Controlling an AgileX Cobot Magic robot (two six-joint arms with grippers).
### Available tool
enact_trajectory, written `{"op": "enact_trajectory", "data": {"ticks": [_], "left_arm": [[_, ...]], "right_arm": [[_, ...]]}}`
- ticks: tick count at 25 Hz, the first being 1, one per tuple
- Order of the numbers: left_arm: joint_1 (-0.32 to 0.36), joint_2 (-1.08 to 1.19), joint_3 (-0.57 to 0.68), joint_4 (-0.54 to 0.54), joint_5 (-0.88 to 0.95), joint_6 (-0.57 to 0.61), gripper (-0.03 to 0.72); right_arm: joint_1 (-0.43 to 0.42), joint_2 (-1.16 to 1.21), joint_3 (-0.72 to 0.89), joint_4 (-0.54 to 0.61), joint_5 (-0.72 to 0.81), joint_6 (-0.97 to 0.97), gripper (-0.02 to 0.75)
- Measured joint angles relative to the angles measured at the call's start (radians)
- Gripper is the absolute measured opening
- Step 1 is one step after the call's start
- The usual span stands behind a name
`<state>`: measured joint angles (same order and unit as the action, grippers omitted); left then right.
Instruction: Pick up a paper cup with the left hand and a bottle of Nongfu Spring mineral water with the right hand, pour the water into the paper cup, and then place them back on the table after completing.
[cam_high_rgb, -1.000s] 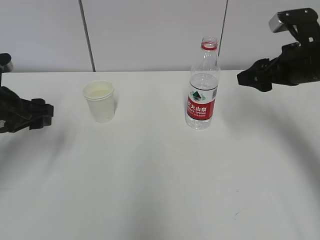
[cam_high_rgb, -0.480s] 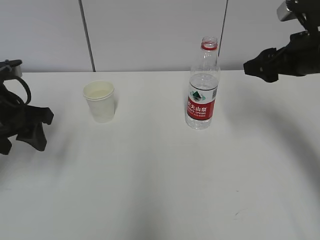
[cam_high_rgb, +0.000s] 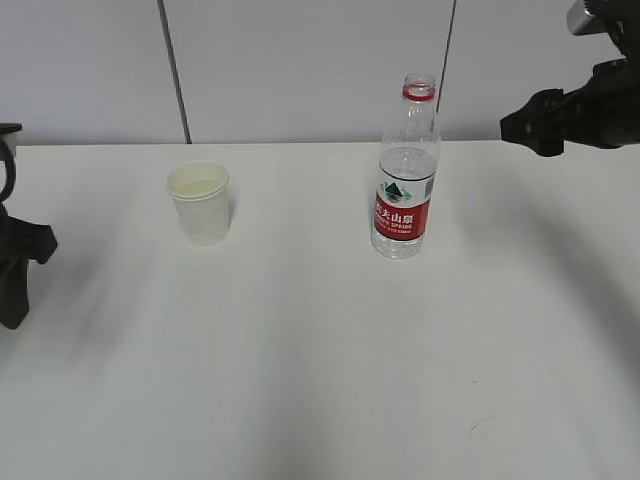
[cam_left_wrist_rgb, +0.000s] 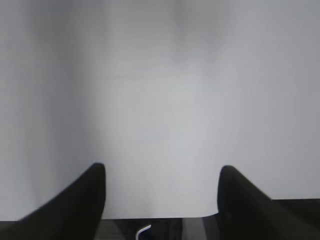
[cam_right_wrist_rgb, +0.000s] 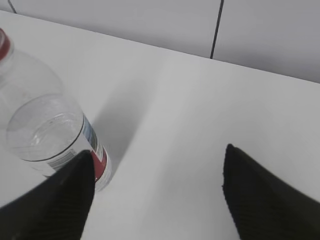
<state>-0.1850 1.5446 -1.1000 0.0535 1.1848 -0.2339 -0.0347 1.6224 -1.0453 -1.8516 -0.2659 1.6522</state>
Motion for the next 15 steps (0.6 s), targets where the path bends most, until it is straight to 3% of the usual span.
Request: {"op": "enact_trajectory", "data": {"ticks": [6, 15], "left_arm": [[0.0, -0.124, 0.049, 0.011, 0.022, 0.016, 0.389], [0.0, -0.609, 0.312, 0.011, -0.108, 0.025, 0.328]], "right_arm": [[0.0, 0.0, 0.0, 0.002, 0.002, 0.077, 0.59], [0.0, 0.0, 0.0, 0.002, 0.002, 0.151, 0.59]]}}
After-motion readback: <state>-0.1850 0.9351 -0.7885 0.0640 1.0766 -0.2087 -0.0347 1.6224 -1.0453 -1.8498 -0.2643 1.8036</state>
